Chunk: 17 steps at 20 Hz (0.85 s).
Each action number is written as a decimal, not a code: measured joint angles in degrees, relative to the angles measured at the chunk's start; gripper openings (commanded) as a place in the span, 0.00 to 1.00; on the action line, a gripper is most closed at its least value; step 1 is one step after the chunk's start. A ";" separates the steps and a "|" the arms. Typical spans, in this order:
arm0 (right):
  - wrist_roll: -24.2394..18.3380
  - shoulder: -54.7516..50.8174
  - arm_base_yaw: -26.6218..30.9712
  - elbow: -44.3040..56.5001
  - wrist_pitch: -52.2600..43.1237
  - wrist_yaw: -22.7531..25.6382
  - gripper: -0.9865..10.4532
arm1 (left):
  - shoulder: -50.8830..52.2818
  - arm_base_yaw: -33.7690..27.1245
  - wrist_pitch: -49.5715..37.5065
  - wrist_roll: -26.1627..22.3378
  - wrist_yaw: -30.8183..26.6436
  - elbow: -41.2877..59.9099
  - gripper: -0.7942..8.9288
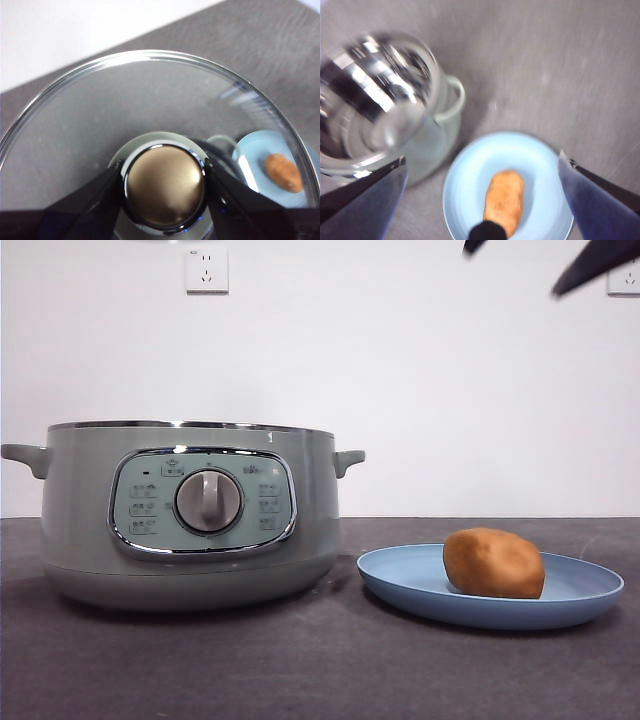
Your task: Take the potato out from the steamer,put the potato on the plate,close the lid
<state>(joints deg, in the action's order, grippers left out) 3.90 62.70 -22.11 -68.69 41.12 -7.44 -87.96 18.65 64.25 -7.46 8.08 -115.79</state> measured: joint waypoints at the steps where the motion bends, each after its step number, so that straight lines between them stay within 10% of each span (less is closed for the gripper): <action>1: 0.00 -1.75 0.00 0.00 0.04 0.00 0.53 | -0.04 0.24 -2.12 0.00 -0.42 3.61 0.07; 17: 0.22 -6.93 0.00 0.00 4.46 0.11 0.53 | -0.42 4.02 -29.03 2.93 -0.70 37.33 0.07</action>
<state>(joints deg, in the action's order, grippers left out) 4.12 55.77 -22.11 -68.69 45.58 -7.33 -88.38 22.68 35.22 -4.54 7.38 -78.46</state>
